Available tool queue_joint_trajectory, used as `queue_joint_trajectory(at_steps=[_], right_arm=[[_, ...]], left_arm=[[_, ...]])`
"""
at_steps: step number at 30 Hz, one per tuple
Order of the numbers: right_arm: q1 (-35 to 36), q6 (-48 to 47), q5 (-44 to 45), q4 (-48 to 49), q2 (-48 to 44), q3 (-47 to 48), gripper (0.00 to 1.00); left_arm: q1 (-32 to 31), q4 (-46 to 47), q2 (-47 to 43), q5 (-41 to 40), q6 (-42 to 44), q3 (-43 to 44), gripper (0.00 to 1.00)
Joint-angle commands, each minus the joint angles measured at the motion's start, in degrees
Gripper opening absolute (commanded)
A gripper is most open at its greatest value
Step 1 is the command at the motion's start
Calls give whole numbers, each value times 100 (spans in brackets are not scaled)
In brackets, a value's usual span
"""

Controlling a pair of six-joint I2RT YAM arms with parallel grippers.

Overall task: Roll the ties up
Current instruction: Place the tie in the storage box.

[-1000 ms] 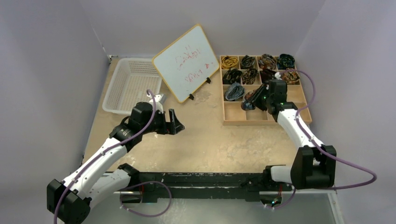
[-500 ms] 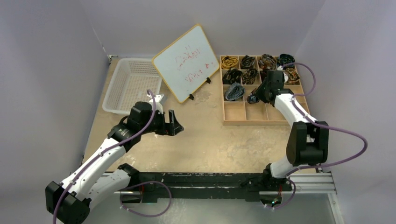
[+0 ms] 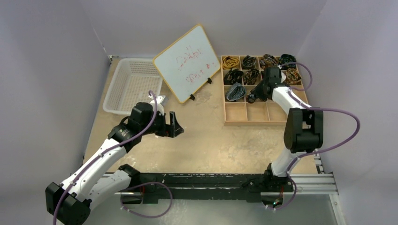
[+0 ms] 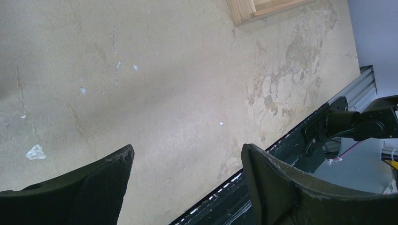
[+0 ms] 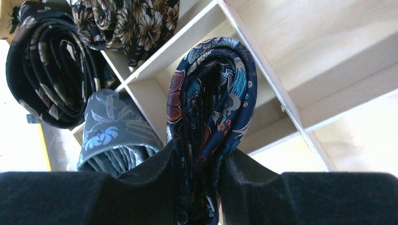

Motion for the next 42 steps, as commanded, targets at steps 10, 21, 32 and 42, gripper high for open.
queue_joint_trajectory(at_steps=[10,21,32,42], right_arm=[[-19,238,62,-64,574,877,32],[-16,161,331,-106,693,781,33],[-12,-96,786,-34,947,693,32],[231,-222,1041,-219,1226,889,34]], left_arm=[[34,52,-67,-23,100,243,83],[38,135,29,45,80,240,83],[34,152,143,69,94,263,83],[35,197,164,78,54,258,83]])
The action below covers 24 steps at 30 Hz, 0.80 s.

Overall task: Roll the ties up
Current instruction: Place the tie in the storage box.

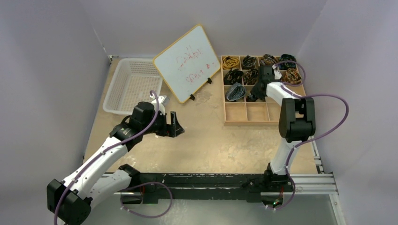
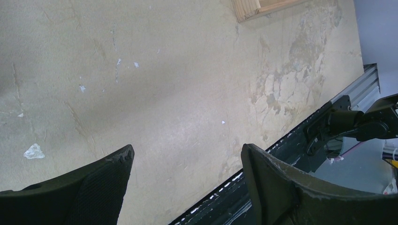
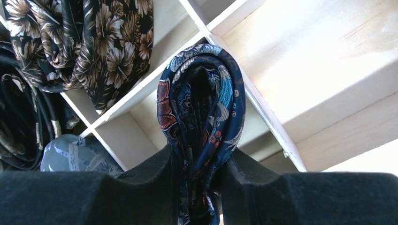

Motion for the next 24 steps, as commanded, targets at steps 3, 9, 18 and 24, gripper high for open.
queue_joint_trajectory(at_steps=[3,9,18,24], right_arm=[[165,-124,317,-138,164,169,34],[223,-145,302,-299,150,210,34],[271,-126,282,-344,-210,195,34],[389,85,176,-290,-301,32,33]], left_arm=[[34,167,-4,41,41,247,83],[34,204,2,75,8,247,83],[34,191,-32,74,-3,274,83],[34,203,1,152,-10,297,83]])
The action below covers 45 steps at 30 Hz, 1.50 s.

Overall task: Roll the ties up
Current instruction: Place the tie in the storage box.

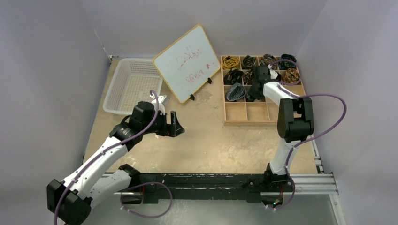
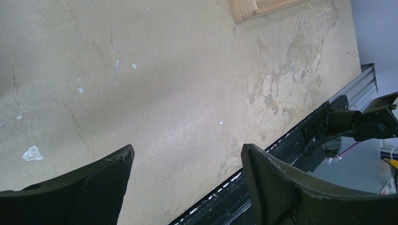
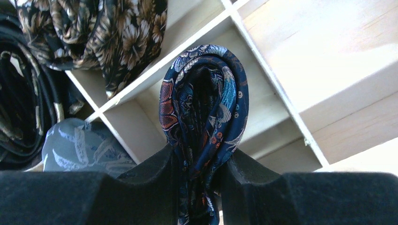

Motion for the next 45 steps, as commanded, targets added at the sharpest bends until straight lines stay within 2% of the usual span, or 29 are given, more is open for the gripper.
queue_joint_trajectory(at_steps=[1,5,21,28,31,33,37,42,45], right_arm=[[100,181,-240,-221,-347,-48,33],[91,108,-258,-459,-223,205,34],[-252,85,-291,-322,-17,-50,35],[-298,-22,-370,-385,152,155,42],[-308,-69,-537,-407,145,230,47],[-305,-101,-508,-449,64,297,61],[-310,-204,-541,-506,-226,419,65],[-313,-309,-462,-674,-374,561,75],[-309,-264,-311,-711,-531,535,78]], left_arm=[[34,179,-5,128,3,285,83],[34,174,-28,128,-1,297,83],[34,226,-9,252,34,324,83],[34,174,-17,243,64,458,84],[40,128,32,251,49,477,84],[34,129,29,283,20,474,84],[35,189,9,319,-26,452,84],[34,213,105,421,-26,514,84],[36,196,95,432,-23,531,84]])
